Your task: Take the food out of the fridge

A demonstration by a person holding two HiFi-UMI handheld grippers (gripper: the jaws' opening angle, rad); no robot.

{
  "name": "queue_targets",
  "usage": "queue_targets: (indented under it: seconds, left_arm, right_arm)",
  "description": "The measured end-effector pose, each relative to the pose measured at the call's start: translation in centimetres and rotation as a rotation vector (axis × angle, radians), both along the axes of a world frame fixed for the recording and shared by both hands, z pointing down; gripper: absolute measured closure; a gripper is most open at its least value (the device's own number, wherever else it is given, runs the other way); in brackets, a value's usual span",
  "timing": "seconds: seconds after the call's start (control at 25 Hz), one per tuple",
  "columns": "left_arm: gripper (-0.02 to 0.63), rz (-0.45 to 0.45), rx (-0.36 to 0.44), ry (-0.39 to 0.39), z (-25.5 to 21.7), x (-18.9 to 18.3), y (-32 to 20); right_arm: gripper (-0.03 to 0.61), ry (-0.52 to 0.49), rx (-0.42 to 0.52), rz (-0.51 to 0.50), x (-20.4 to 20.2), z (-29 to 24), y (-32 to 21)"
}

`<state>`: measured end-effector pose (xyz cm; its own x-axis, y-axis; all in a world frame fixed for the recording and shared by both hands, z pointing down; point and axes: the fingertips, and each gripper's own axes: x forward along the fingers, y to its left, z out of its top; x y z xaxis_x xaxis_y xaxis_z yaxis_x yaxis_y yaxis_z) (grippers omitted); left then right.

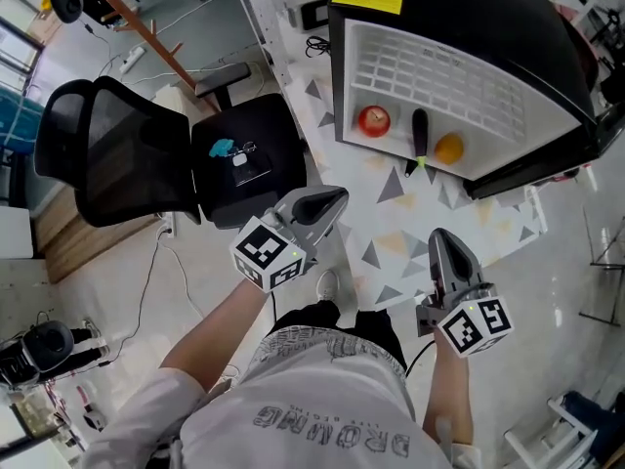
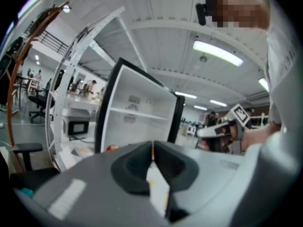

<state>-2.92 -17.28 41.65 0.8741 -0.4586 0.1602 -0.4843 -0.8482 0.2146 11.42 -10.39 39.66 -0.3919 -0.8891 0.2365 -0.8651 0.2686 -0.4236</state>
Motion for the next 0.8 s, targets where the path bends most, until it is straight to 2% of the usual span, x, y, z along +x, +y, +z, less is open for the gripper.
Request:
queue_targets:
  seconds: [0.44,0.8]
  left_arm:
    - [0.560,-0.143,-0.012,-0.052,3.9,5.2,-5.7]
    - [0.529,-0.282,-0.006,-0.130,6.6,7.0,-9.4]
  right_arm:
    - [0.591,0.003,-0.026,-0.135,4.1,1.3,-4.0]
    - [0.591,-0.002,-0.041,-0.240,5.8,2.0,-6.6]
